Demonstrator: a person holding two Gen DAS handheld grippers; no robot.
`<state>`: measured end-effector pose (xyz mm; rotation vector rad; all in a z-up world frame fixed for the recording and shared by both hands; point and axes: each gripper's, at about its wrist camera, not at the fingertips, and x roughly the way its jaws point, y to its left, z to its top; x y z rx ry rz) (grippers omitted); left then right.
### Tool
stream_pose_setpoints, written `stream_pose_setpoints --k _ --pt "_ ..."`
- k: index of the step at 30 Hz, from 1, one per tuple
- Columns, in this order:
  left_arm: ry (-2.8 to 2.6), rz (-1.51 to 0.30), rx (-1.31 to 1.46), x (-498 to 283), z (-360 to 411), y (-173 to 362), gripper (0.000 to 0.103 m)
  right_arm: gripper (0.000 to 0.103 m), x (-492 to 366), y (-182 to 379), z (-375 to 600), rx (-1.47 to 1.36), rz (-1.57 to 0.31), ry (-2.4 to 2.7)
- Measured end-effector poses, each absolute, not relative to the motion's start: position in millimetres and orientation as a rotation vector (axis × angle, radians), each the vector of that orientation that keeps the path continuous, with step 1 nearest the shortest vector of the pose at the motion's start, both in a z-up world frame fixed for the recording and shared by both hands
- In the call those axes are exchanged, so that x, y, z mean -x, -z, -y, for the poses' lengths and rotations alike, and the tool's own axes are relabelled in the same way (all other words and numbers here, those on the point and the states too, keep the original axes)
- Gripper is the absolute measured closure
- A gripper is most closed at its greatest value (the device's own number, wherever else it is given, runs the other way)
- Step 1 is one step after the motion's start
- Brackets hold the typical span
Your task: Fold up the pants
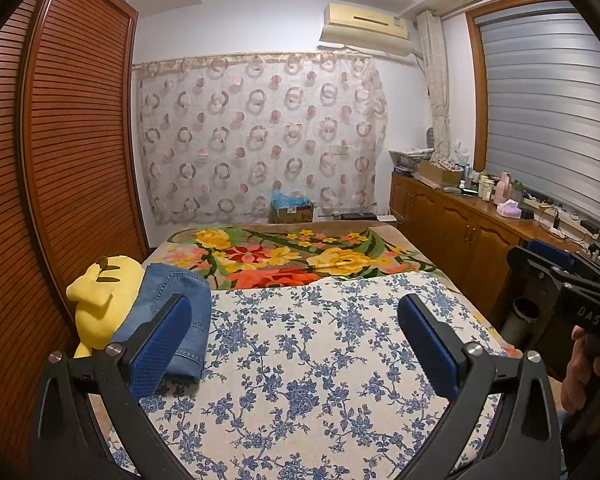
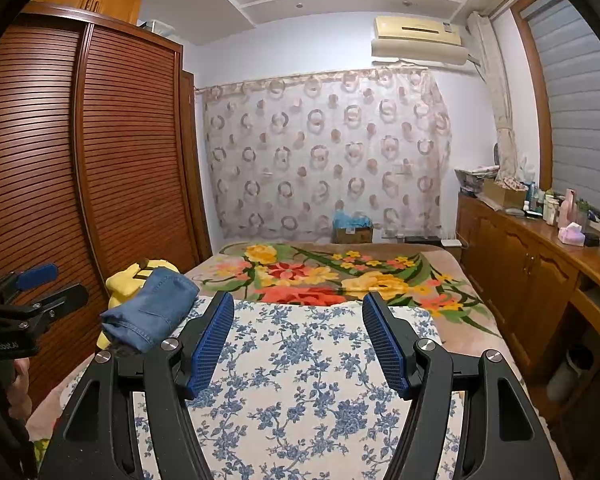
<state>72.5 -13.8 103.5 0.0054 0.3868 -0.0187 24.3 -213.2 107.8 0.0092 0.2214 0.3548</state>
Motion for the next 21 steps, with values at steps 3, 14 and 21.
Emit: stream_pose_setpoints --k 3,14,21 --pt "0.020 -0.387 -0.004 -72.4 13.6 -103.4 0.000 0.034 -24.3 -108.0 212.9 -0.008 -0.221 -0.354" --pt "0.019 -0.387 -0.003 -71.1 15.3 -105.4 0.000 0.034 -24.1 -107.6 213.7 -0.006 -0.221 -0.353" --pt "0.018 -0.384 -0.004 -71.0 15.3 -105.2 0.000 0.034 -23.3 -106.9 213.9 -0.006 -0.223 -0.354"
